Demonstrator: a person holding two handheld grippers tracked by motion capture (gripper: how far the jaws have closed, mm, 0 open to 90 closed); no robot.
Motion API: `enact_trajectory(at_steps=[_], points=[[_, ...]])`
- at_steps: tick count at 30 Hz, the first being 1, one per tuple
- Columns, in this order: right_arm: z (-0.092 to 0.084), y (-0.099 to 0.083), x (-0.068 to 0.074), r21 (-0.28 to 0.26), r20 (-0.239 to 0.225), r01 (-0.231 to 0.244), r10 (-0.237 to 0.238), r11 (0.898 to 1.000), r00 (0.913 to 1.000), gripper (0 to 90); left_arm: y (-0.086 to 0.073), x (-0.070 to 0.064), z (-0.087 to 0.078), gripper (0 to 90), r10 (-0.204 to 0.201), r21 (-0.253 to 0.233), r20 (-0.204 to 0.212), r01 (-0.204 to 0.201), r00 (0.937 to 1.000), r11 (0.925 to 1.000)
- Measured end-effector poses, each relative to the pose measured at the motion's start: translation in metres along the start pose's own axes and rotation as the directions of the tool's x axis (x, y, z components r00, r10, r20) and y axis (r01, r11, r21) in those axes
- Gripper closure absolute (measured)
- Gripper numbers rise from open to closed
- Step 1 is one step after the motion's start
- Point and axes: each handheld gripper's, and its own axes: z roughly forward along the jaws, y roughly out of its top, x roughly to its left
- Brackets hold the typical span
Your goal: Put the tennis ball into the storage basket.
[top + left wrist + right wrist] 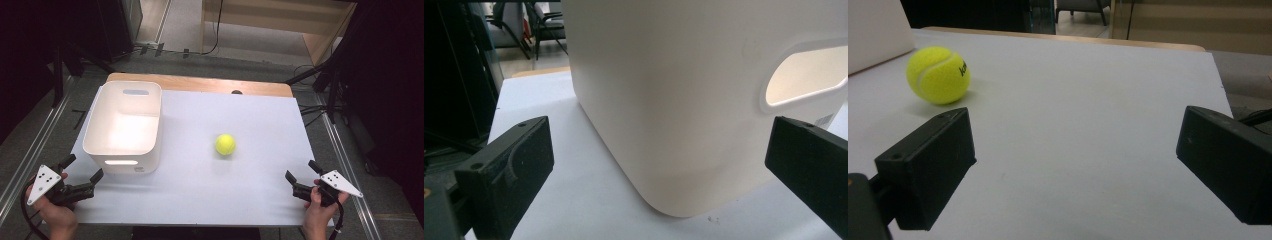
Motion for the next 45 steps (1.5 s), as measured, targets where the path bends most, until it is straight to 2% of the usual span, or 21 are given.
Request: enact_trajectory(at_steps=[5, 11, 15, 24, 26, 30, 32, 33, 35, 45], points=[[0.0, 0.001, 0.001, 0.008, -0.007, 0.001, -0.001, 1.0, 1.0, 0.8, 0.0, 0.0, -0.001, 0.0, -0.008, -0.003, 0.0, 0.008, 1.0, 1.0], [0.0, 0.004, 0.005, 0.029, -0.013, 0.031, -0.03, 0.999, 0.9995, 0.8, 0.0, 0.0, 0.0, 0.0, -0.008, -0.003, -0.006, 0.008, 0.9999, 1.0], [0.0, 0.006, 0.005, 0.037, -0.032, 0.022, -0.021, 0.999, 0.9993, 0.8, 0.0, 0.001, -0.001, 0.0, -0.016, -0.004, -0.01, 0.016, 0.9998, 0.9999], [-0.001, 0.016, 0.009, 0.045, -0.05, 0.039, -0.037, 0.998, 0.9981, 0.8, -0.001, 0.001, -0.002, 0.0, -0.013, -0.007, -0.001, 0.013, 0.9999, 0.9999], [0.001, 0.021, 0.01, 0.056, -0.068, 0.051, -0.047, 0.997, 0.9965, 0.8, -0.001, 0.001, -0.003, 0.0, -0.015, -0.008, 0.001, 0.015, 0.9999, 0.9998], [0.004, 0.026, 0.012, 0.073, -0.077, 0.076, -0.071, 0.994, 0.9945, 0.8, -0.001, 0.001, -0.002, 0.0, -0.016, -0.004, 0.003, 0.016, 0.9999, 0.9999], [0.008, 0.029, 0.014, 0.085, -0.099, 0.082, -0.073, 0.993, 0.9924, 0.8, -0.001, 0.001, -0.002, 0.0, -0.015, -0.004, 0.001, 0.015, 0.9999, 0.9999], [0.012, 0.033, 0.016, 0.095, -0.109, 0.102, -0.091, 0.99, 0.9898, 0.8, -0.001, 0.001, -0.002, 0.0, -0.017, -0.003, 0.0, 0.017, 0.9999, 0.9998], [0.015, 0.036, 0.019, 0.107, -0.117, 0.112, -0.1, 0.988, 0.9881, 0.8, -0.001, 0.001, -0.002, 0.0, -0.018, -0.004, 0.0, 0.018, 0.9998, 0.9998], [0.027, 0.051, 0.026, 0.122, -0.146, 0.139, -0.12, 0.983, 0.9819, 0.8, 0.0, 0.001, -0.002, 0.0, -0.015, -0.002, 0.009, 0.015, 0.9999, 0.9999]])
